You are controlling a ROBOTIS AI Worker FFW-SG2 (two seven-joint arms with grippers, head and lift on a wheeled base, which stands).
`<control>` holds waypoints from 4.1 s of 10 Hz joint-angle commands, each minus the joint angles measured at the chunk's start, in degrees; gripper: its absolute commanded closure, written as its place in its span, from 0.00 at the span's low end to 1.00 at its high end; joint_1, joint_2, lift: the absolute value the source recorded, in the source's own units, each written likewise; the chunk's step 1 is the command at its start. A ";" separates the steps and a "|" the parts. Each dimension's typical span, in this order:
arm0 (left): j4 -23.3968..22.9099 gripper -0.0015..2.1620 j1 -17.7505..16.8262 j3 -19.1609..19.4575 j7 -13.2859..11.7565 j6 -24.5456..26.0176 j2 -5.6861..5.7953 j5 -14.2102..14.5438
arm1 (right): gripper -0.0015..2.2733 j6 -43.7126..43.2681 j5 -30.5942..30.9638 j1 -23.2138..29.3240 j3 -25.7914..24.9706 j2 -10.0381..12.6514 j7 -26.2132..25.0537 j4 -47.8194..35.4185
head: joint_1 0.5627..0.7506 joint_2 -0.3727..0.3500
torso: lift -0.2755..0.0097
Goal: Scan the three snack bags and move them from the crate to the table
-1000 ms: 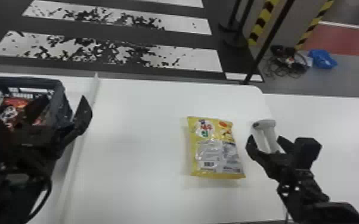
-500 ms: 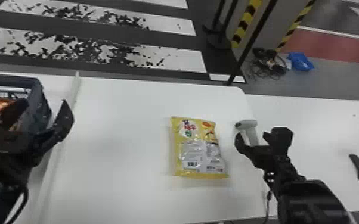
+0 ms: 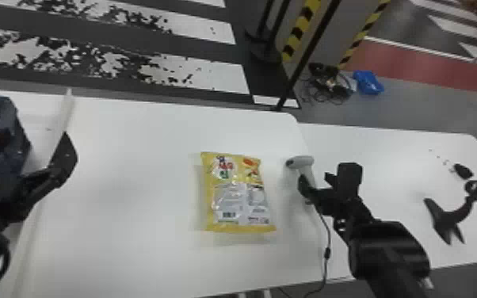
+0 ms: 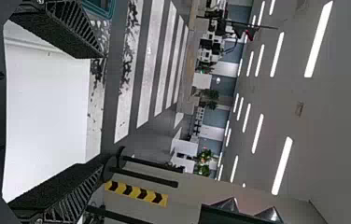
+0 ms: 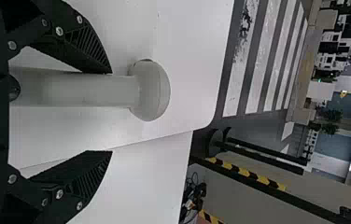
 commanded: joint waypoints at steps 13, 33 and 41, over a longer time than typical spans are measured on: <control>2.57 0.01 -3.98 -1.51 0.17 0.29 0.92 0.52 | 0.99 15.09 -6.92 19.15 -4.14 9.51 -7.03 -39.03 | 0.70 0.15 | 0.75; 3.45 0.01 -1.96 0.16 0.08 -4.98 1.18 2.10 | 0.99 18.08 -7.18 38.49 7.81 12.76 -8.44 -56.08 | 0.70 0.47 | 0.75; 3.54 0.01 -2.31 0.86 0.17 -4.80 1.10 1.84 | 0.99 18.43 -6.83 21.09 0.87 9.69 -8.00 -43.07 | 0.70 0.35 | 0.75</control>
